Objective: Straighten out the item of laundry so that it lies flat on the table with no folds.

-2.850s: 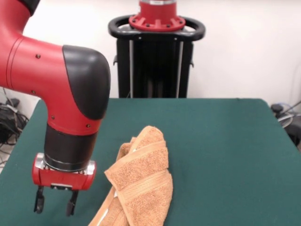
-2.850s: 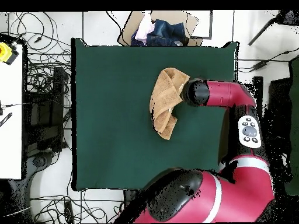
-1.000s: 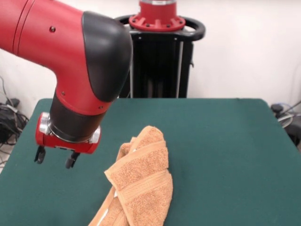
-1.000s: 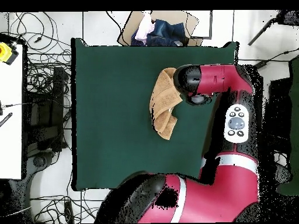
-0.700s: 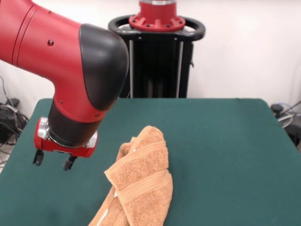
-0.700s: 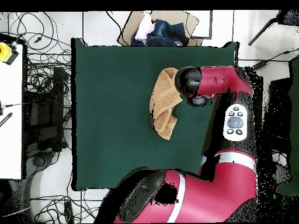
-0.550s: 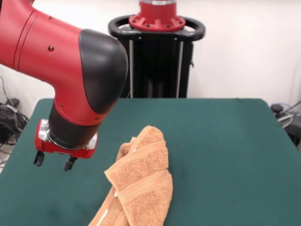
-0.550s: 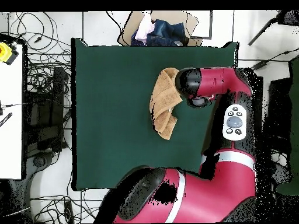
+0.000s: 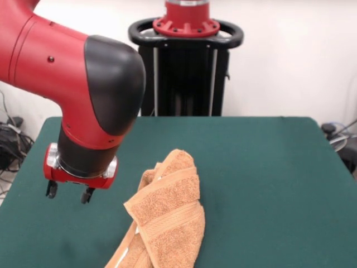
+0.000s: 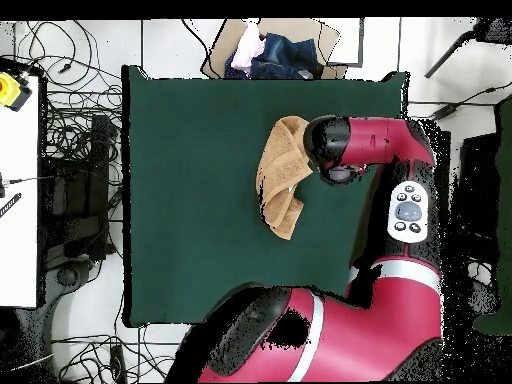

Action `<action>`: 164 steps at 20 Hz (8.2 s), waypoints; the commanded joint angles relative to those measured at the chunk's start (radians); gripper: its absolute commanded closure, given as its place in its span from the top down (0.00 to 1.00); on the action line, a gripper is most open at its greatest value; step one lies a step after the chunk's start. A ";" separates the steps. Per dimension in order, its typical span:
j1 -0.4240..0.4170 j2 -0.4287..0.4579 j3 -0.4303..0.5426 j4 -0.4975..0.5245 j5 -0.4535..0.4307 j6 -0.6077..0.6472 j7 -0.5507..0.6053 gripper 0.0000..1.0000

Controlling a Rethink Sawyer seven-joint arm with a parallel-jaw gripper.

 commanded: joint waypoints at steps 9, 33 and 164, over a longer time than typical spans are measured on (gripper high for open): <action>-0.034 -0.041 0.141 0.171 0.152 -0.076 -0.001 1.00; -0.099 -0.055 0.241 0.263 0.269 -0.158 -0.019 1.00; 0.089 0.025 -0.040 -0.021 0.131 0.229 0.004 1.00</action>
